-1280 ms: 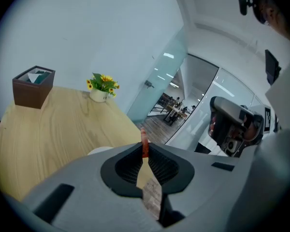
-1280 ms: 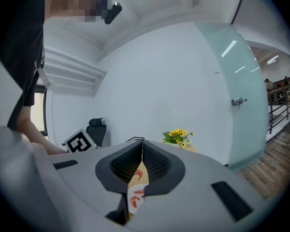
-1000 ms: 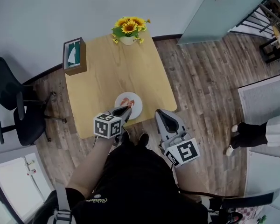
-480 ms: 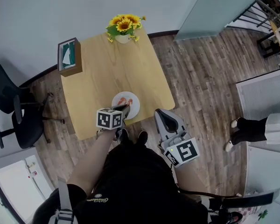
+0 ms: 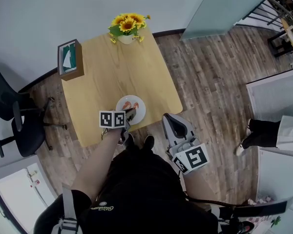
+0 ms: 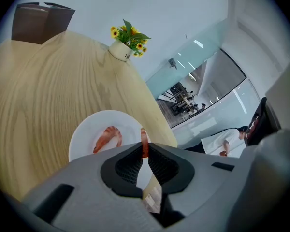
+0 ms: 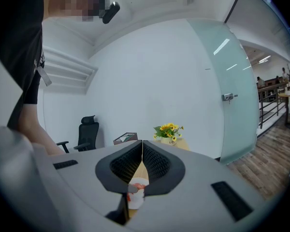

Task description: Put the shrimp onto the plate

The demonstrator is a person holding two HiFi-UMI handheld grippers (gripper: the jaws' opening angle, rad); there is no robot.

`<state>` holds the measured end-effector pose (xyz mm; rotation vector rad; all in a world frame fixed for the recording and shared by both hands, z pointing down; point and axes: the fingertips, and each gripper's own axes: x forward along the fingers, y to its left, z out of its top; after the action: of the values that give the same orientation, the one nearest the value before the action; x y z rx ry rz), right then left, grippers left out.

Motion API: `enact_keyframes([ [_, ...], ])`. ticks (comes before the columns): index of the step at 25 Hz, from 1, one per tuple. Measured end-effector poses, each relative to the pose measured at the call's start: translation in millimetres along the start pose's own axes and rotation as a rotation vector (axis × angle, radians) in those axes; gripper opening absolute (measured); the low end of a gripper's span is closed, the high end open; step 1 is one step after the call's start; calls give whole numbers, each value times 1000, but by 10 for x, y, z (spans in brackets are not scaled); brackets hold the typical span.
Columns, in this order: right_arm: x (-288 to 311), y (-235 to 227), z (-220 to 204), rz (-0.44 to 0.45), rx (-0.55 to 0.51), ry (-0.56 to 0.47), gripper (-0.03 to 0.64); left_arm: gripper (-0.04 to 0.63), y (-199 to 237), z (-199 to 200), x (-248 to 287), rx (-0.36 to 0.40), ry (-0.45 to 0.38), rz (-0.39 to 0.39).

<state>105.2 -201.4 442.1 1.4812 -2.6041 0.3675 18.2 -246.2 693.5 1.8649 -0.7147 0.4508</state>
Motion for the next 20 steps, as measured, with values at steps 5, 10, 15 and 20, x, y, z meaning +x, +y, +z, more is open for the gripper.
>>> enact_keyframes([
  [5,4,-18,-16,-4,1,5,6,37,-2,-4,42,-43,11,-25],
  [10,9,0,-32,-3,2,8,6,37,73,-73,88,-108,30,-32],
  [15,-10,-1,-39,-3,4,9,6,37,104,-106,122,-159,38,-42],
  [20,-13,4,-40,-6,8,4,6,37,129,-100,129,-198,40,-48],
])
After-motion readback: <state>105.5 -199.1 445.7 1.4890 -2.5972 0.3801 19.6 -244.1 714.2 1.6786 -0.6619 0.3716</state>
